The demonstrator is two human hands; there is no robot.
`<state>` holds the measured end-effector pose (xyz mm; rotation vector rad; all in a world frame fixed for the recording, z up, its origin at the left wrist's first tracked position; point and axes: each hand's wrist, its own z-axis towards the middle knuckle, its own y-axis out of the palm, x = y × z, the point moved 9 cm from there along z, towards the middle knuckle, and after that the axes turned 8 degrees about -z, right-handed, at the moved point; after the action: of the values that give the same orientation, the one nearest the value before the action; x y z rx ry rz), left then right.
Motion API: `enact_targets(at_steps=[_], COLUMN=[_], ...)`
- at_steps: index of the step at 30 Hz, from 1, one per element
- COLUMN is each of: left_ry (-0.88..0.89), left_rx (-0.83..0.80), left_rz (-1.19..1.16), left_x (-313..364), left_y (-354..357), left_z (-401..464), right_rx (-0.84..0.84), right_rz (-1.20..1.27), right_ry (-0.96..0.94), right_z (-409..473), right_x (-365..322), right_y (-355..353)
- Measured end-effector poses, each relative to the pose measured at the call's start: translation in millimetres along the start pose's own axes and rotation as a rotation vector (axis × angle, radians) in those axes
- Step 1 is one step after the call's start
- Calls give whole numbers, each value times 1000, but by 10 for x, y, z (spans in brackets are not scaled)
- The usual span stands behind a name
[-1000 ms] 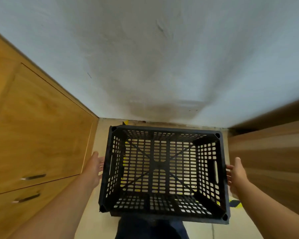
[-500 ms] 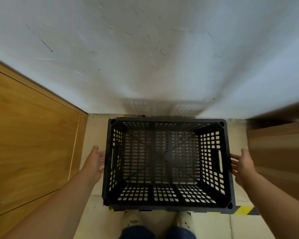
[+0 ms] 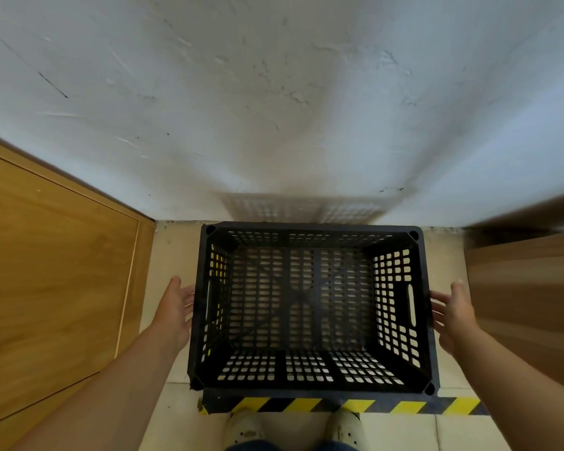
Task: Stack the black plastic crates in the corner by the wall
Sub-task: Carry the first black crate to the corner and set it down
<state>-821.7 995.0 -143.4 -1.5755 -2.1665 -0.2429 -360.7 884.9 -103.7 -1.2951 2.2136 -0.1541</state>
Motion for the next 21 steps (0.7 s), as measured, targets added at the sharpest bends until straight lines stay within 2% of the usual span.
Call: enact_targets(at_steps=[8, 14, 17, 21], left_ry=[27, -75, -79, -57], left_rx=[-79, -149, -169, -176], left_rz=[144, 102, 73, 57], left_x=[-67, -338, -325, -223], left_y=[103, 321, 437, 571], left_z=[-671, -1606, -2083, -2730], right_rx=[-109, -335, -438, -443], right_rz=[-228, -280, -386, -526], right_ry=[-24, -64, -96, -151], right_z=[-423, -1195, -1623, -2202], right_x=[-65, -249, -328, -411], right_y=[-15, 16, -76, -416])
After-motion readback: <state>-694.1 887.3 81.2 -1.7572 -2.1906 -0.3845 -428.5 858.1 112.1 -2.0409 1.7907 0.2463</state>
